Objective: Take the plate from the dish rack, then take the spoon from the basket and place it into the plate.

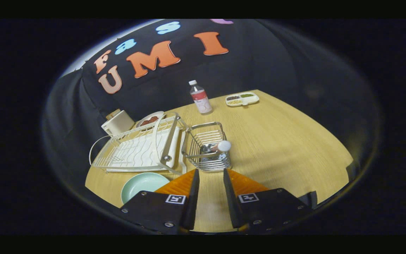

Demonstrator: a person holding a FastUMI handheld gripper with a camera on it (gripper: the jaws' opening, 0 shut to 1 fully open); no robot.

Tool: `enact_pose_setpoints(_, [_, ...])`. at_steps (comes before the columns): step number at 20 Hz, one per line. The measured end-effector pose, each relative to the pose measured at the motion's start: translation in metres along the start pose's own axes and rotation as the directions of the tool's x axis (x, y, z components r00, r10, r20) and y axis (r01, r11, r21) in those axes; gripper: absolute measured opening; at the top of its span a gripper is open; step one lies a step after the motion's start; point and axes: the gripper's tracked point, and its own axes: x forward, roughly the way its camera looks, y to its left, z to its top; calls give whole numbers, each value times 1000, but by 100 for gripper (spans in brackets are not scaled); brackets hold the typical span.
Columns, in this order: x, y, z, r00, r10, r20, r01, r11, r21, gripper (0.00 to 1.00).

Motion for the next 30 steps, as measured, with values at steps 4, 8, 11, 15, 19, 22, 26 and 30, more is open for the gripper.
enact_pose_setpoints(4, [5, -4, 20, 996, -6, 84, 8, 1000, -28, 49])
enact_pose_setpoints(8, [17, -6, 31, 991, -16, 134, 29, 995, -92, 49])
enact_pose_setpoints(11, [21, 3, 34, 990, 5, 140, 13, 992, -124, 38])
enact_pose_setpoints(15, [21, 2, 35, 991, -21, 136, 46, 983, -180, 24])
enact_pose_setpoints(19, [16, 7, 36, 994, -16, 106, 35, 983, -180, 12])
enact_pose_setpoints(22, [7, 14, 49, 995, -7, 102, 26, 983, -183, 11])
enact_pose_setpoints(26, [-10, 20, 71, 993, -11, 117, 35, 976, -213, 11])
enact_pose_setpoints(30, [-35, 28, 88, 992, 8, 129, 22, 972, -232, 11])
